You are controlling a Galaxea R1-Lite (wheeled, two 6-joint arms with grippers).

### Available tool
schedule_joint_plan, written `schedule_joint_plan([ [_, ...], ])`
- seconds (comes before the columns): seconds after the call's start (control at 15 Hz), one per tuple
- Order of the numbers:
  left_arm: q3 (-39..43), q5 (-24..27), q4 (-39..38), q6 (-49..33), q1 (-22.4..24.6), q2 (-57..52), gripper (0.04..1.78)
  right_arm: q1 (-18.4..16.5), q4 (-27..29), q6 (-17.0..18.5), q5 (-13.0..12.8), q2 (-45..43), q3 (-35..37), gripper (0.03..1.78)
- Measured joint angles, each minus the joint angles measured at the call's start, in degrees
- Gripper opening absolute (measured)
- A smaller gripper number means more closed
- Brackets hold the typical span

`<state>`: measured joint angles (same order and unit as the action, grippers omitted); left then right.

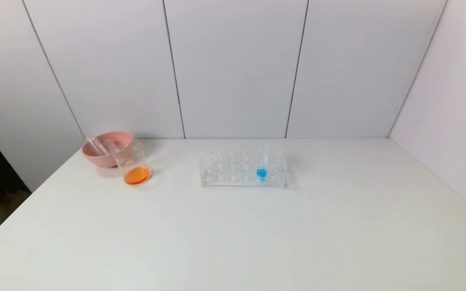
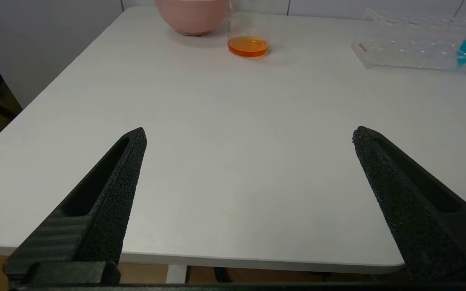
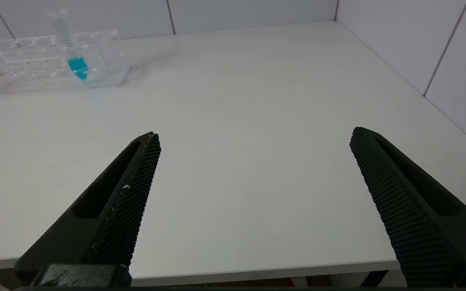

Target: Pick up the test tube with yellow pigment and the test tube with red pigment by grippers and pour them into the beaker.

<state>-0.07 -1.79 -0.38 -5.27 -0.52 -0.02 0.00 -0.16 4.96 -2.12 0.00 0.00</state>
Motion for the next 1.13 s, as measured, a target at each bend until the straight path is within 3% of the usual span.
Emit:
schedule_joint_plan([
  [1.13, 0.1, 0.0, 0.0, -0.1, -0.1, 0.0, 1.78, 0.0, -0.1, 0.5, 0.0, 0.1, 0.0, 1.71],
])
